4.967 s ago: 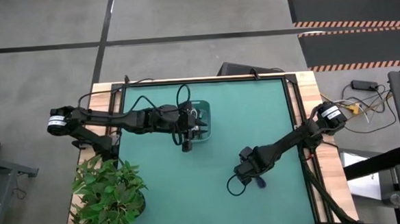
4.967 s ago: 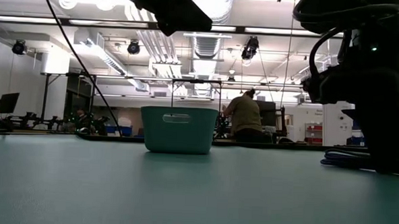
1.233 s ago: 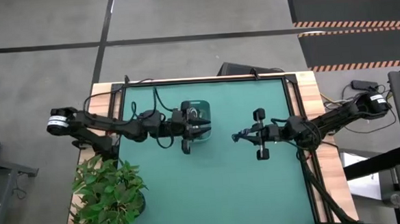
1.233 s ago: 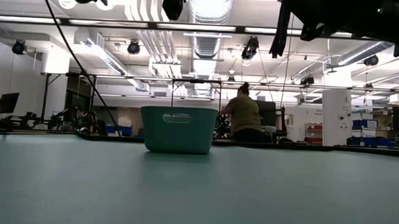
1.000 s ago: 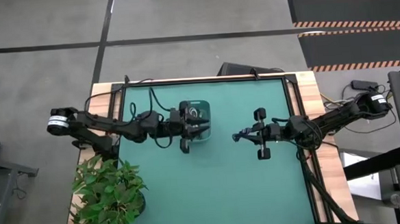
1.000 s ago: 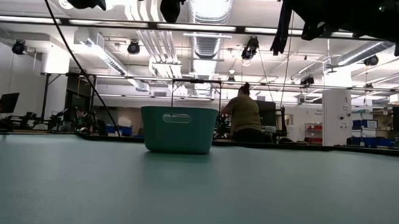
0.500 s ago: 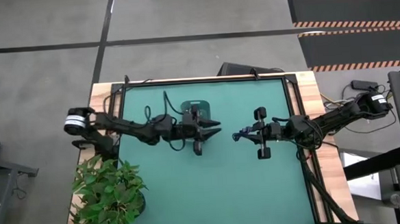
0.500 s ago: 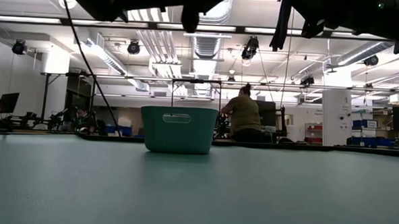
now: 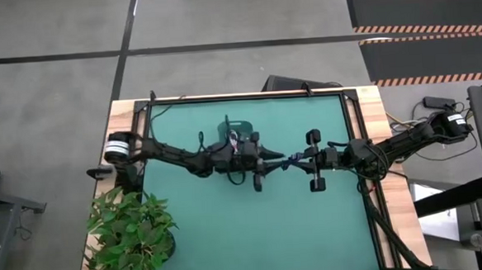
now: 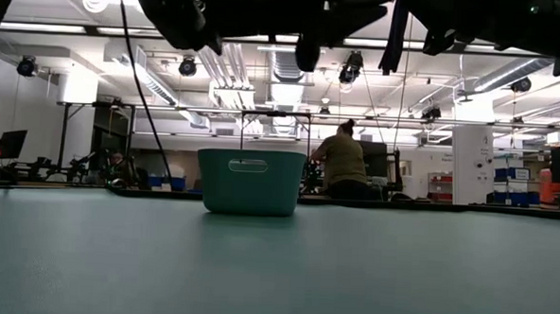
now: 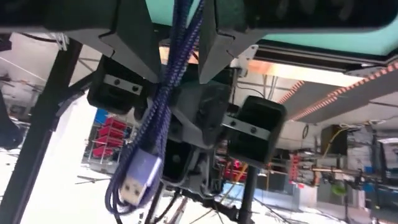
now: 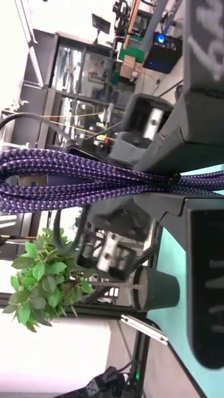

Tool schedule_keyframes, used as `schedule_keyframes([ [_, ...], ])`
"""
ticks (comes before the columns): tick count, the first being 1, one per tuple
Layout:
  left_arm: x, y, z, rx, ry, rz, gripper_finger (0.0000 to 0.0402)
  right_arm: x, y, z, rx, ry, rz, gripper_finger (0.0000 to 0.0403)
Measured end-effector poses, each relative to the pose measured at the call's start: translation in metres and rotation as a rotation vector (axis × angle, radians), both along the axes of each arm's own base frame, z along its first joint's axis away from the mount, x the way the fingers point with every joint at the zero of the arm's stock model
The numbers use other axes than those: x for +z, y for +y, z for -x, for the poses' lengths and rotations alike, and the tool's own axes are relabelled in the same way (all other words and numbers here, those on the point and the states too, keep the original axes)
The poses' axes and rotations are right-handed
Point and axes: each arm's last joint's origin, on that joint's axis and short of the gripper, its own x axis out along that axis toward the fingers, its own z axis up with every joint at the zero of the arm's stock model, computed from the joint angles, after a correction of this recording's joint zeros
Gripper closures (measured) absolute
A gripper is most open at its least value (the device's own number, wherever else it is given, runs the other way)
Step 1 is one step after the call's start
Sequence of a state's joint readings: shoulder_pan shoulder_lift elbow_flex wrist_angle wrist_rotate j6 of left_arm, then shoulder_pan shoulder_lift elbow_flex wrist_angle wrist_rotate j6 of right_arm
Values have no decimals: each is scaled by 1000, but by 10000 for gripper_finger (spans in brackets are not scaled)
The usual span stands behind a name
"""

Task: Pick and place USB-C Cables
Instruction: Put the purple black charger cable into the bin

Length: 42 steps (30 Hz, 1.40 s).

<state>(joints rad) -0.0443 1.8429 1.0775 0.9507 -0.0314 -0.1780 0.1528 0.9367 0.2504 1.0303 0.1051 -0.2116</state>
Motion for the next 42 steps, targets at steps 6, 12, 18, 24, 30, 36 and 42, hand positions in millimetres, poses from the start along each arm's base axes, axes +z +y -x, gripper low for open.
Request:
schedule_keyframes([
  [6,-4,-3,-9,-66,4,-12,272,0,-1,0,-2,1,1,374],
  [12,-5,-2,-10,-31,6,-5,223,0,-1,0,-4,2,0,374],
  [18,-13,-3,-23,-25,5,-4,217,1,-2,0,-33,-6,-10,374],
  [24,-16,-4,-33,-25,9,-4,218,-1,-2,0,-49,7,-12,374],
  [30,-19,-4,-33,-25,21,-5,251,-1,-2,-1,-51,13,-12,374],
  [36,-21,-4,-33,-25,45,-5,339,-1,-3,-1,-55,15,-28,340],
  [42,-23,-5,-32,-34,58,18,385,0,-3,0,-57,5,-42,292],
])
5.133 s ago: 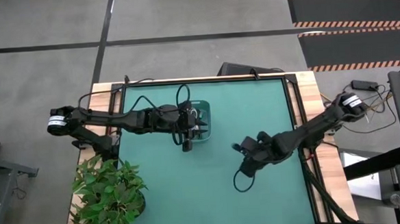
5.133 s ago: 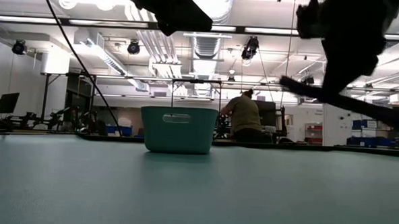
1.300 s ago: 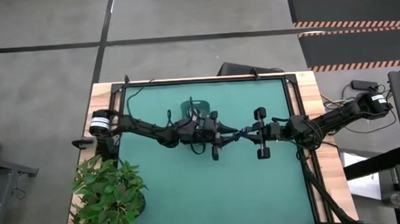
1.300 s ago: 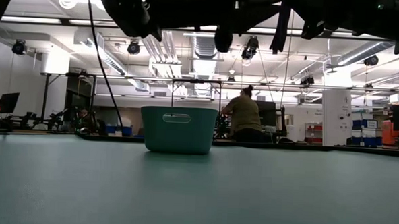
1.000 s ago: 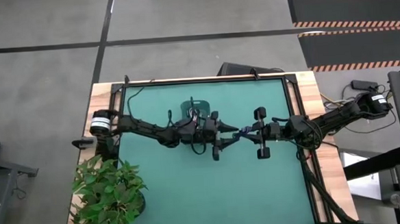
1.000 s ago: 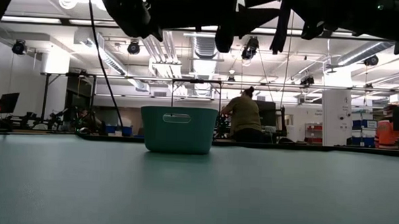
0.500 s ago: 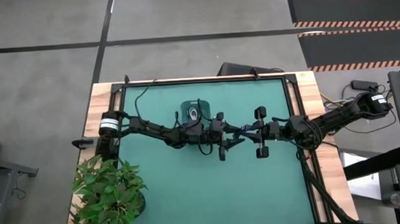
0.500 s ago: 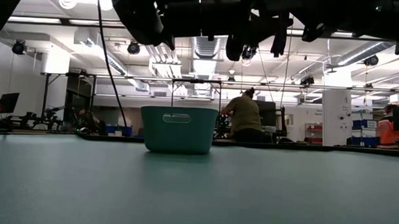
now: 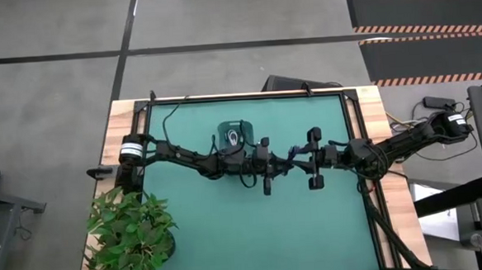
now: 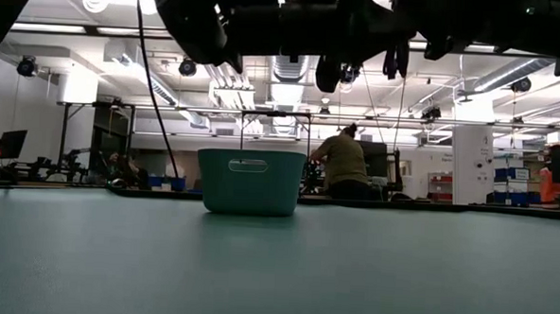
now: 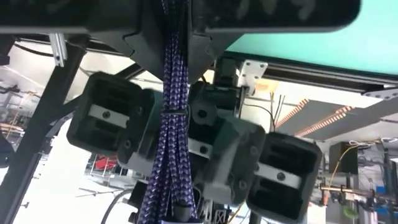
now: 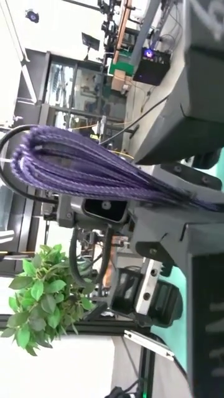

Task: Pick and place USB-C Cables
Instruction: Put the purple black charger cable into the bin

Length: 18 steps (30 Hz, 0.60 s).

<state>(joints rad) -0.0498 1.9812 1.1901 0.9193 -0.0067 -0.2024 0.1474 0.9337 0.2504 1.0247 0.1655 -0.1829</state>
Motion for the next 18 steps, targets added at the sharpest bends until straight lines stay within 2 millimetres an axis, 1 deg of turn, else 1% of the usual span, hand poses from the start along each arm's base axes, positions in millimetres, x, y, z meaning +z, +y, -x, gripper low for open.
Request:
schedule_keyframes([
  [5,-2,0,0,0,18,2,384,2,0,2,3,-12,-9,265],
  [9,-3,0,2,39,78,9,387,3,0,4,3,-2,-8,252],
  [13,1,2,7,115,167,24,387,6,-3,9,-45,10,-18,248],
  [18,5,5,16,229,297,47,387,8,-6,16,-106,45,-25,252],
])
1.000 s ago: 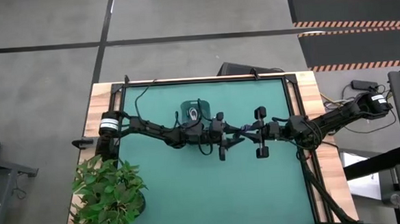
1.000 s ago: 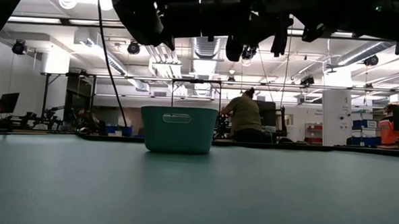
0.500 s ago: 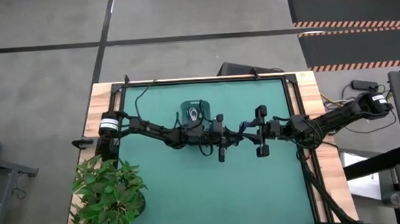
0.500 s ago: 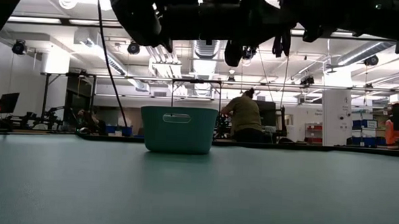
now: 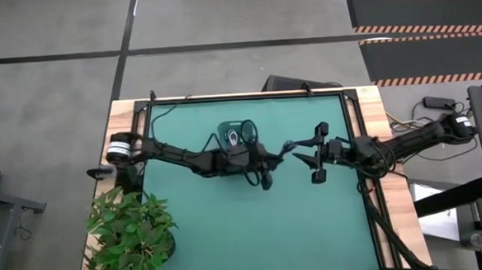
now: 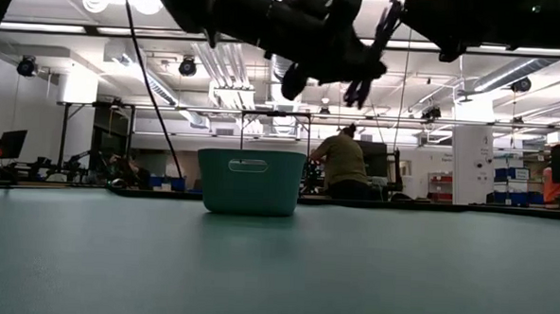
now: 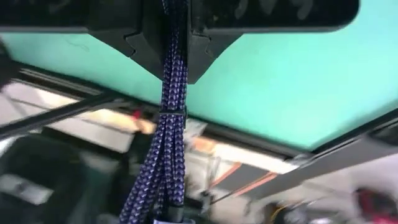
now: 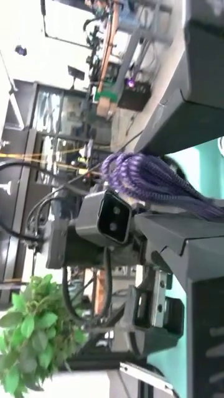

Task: Pick and place USB-C Cables
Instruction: Put the purple black charger cable into the bin

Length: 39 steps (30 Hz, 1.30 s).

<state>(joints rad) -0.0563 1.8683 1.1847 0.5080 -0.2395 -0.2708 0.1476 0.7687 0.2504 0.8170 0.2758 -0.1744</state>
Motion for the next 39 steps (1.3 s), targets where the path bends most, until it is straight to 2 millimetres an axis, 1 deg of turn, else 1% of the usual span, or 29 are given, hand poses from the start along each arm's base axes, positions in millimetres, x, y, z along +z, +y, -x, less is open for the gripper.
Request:
schedule_keyframes([
  [4,2,4,9,101,97,19,387,3,-2,6,-23,9,-13,258],
  [11,12,10,26,274,213,43,383,6,-3,15,-34,15,-34,264],
  [16,24,20,43,409,258,111,382,7,-4,18,-33,20,-39,261],
  [21,29,30,59,493,316,187,385,7,-4,18,-33,20,-39,266],
  [26,31,40,65,554,320,254,385,7,-4,18,-33,34,-45,268],
  [29,30,44,68,590,369,273,386,11,-3,16,-34,66,-42,266],
  [36,38,46,72,667,522,289,387,21,-4,12,-61,222,-71,266],
  [39,43,48,72,688,533,296,387,22,-5,12,-94,272,-81,269],
])
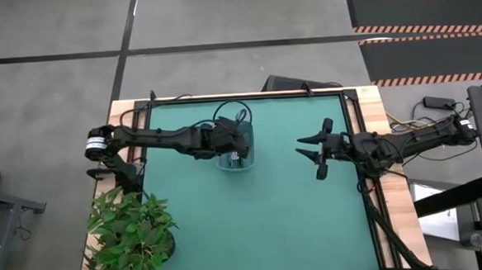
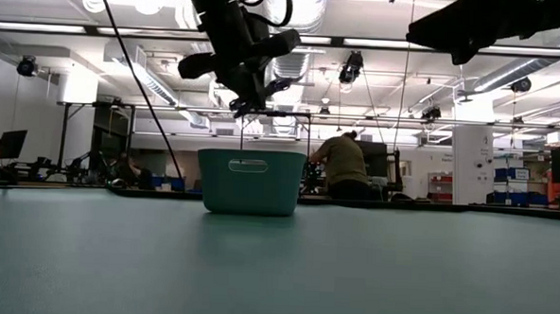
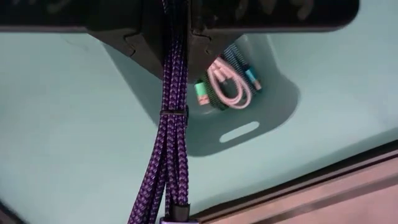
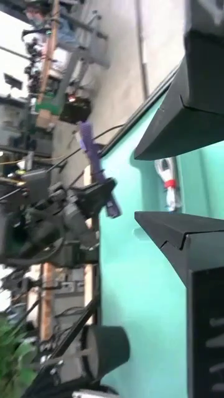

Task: Pick and place USB-C Cables
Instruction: Put the purple black charger cable into the bin

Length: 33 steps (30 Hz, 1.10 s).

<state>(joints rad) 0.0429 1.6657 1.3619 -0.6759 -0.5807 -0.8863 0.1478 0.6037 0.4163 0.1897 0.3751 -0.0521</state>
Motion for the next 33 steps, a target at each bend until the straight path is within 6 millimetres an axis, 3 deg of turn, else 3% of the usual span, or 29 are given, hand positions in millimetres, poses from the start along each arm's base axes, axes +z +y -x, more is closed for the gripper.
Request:
schedule_keyframes([
  [14,-10,14,11,137,89,62,387,0,-2,1,-75,43,29,274],
  [23,-13,16,-24,91,117,86,387,1,-3,1,-93,49,54,275],
  [33,-31,20,-40,152,315,126,388,1,-3,1,-91,55,69,279],
])
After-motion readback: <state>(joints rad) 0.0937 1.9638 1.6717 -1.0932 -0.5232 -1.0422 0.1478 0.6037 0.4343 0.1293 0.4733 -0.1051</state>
